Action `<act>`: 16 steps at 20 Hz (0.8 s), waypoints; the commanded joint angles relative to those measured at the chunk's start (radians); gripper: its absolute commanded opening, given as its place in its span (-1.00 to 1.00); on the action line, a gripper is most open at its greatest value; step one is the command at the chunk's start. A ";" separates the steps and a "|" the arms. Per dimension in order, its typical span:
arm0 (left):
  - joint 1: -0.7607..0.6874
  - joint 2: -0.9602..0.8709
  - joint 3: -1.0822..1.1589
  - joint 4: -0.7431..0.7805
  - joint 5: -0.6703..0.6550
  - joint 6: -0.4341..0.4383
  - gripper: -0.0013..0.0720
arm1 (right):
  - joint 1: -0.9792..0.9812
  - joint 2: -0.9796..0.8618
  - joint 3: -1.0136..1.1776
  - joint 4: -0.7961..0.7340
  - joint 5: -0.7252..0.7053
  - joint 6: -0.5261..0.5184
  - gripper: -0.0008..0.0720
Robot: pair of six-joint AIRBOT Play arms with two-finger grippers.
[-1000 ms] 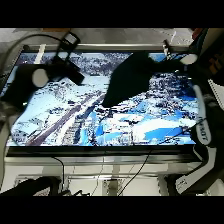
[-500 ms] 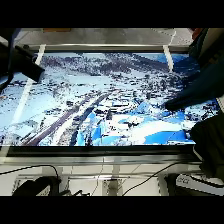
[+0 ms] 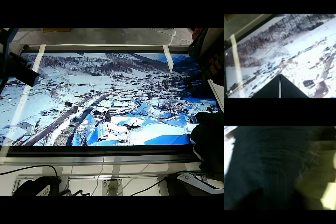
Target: Fold the clothes and pants, and hang the long-sleeved shirts on hangers.
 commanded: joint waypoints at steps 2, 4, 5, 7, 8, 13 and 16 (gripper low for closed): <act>0.001 0.000 0.000 0.000 -0.004 0.000 -0.92 | -0.092 0.006 -0.001 -0.048 0.025 0.001 0.92; 0.001 0.000 0.000 0.000 -0.004 0.000 -0.92 | -0.105 0.006 -0.001 -0.047 -0.001 -0.004 0.91; 0.001 0.000 0.000 0.000 -0.004 0.000 -0.92 | -0.105 0.006 -0.001 -0.045 -0.012 -0.012 0.88; 0.001 0.000 0.000 0.000 -0.004 0.000 -0.92 | -0.105 0.006 -0.001 0.040 -0.051 -0.057 -0.17; 0.001 0.000 0.000 0.000 -0.004 0.000 -0.92 | -0.103 0.006 -0.001 0.122 -0.074 -0.058 -0.83; 0.001 0.000 0.000 0.000 -0.003 0.000 -0.92 | 0.053 0.016 -0.001 0.644 -0.123 -0.189 -0.85; 0.001 0.000 0.000 0.000 -0.003 0.000 -0.92 | 0.323 0.064 -0.001 0.663 -0.116 -0.200 -0.85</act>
